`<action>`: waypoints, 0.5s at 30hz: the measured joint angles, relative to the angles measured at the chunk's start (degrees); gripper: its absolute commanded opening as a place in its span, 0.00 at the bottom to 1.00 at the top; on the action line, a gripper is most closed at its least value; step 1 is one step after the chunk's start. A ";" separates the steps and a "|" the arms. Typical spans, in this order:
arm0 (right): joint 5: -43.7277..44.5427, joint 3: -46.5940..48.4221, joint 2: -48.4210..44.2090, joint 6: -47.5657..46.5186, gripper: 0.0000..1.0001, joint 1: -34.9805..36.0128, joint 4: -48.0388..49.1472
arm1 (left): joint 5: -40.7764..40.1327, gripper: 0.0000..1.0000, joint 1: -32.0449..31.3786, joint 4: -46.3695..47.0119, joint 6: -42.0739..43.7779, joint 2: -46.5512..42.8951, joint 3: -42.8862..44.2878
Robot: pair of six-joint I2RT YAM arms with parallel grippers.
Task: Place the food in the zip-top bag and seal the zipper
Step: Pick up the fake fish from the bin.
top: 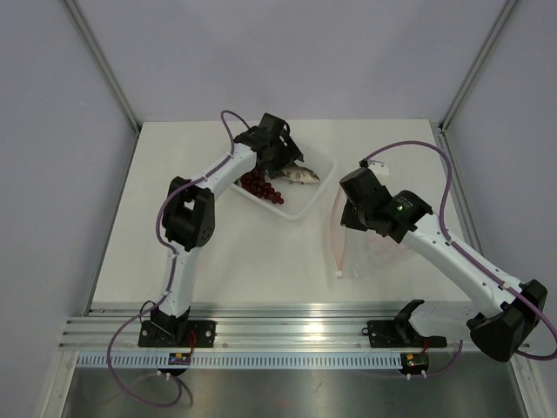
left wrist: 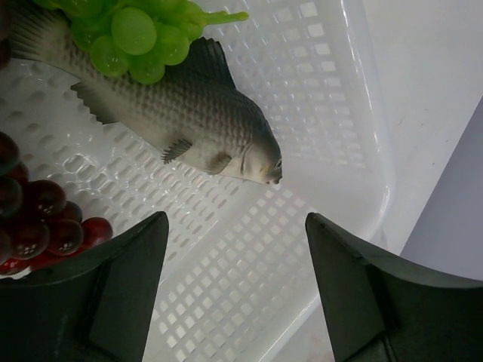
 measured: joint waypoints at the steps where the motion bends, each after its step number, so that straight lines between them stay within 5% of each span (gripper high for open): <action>1: -0.04 0.00 0.00 0.00 0.00 0.00 0.00 | -0.31 0.75 -0.13 0.02 -1.11 0.90 0.81; 9: -1.14 0.00 0.00 0.04 0.00 0.00 0.02 | -5.75 0.82 -0.37 -1.03 -7.06 5.60 2.38; 15: -1.88 0.00 0.00 0.04 0.00 0.00 0.04 | -9.05 0.75 -0.42 1.46 -10.54 5.64 -1.25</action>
